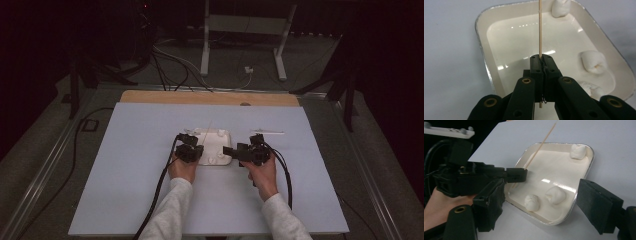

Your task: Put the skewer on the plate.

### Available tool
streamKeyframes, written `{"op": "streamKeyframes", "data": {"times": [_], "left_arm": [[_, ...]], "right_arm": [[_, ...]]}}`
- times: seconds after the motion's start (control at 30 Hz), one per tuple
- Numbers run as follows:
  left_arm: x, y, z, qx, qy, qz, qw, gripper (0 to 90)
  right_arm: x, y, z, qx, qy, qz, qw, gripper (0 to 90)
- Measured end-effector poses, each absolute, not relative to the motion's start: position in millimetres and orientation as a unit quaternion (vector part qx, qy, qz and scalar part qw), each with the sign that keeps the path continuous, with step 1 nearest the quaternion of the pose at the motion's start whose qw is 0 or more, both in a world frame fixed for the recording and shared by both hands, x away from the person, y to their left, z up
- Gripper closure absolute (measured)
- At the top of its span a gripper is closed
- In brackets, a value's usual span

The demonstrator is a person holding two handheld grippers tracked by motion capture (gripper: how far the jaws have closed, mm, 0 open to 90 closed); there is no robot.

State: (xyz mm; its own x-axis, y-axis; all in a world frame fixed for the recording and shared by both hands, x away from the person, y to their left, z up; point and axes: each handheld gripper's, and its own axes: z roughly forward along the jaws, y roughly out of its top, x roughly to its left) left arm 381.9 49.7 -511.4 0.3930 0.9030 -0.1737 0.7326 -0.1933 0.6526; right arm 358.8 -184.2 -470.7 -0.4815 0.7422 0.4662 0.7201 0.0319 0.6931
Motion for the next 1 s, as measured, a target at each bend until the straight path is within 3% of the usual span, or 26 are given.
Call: {"op": "streamKeyframes", "data": {"times": [0.3, 0.47, 0.67, 1.0], "left_arm": [[380, 46, -512, 0.764, 0.544, 0.126, 0.323, 89.2], [372, 43, -508, 0.768, 0.541, 0.120, 0.321, 80.1], [365, 47, -503, 0.764, 0.533, 0.090, 0.352, 57.8], [345, 91, -476, 0.741, 0.502, 0.132, 0.426, 19.4]], "right_arm": [[357, -183, -472, 0.503, 0.726, 0.469, 0.020, 22.7], [355, -183, -473, 0.501, 0.728, 0.468, 0.022, 22.7], [353, -185, -473, 0.500, 0.729, 0.468, 0.023, 22.0], [346, -195, -472, 0.482, 0.735, 0.474, 0.051, 14.9]]}}
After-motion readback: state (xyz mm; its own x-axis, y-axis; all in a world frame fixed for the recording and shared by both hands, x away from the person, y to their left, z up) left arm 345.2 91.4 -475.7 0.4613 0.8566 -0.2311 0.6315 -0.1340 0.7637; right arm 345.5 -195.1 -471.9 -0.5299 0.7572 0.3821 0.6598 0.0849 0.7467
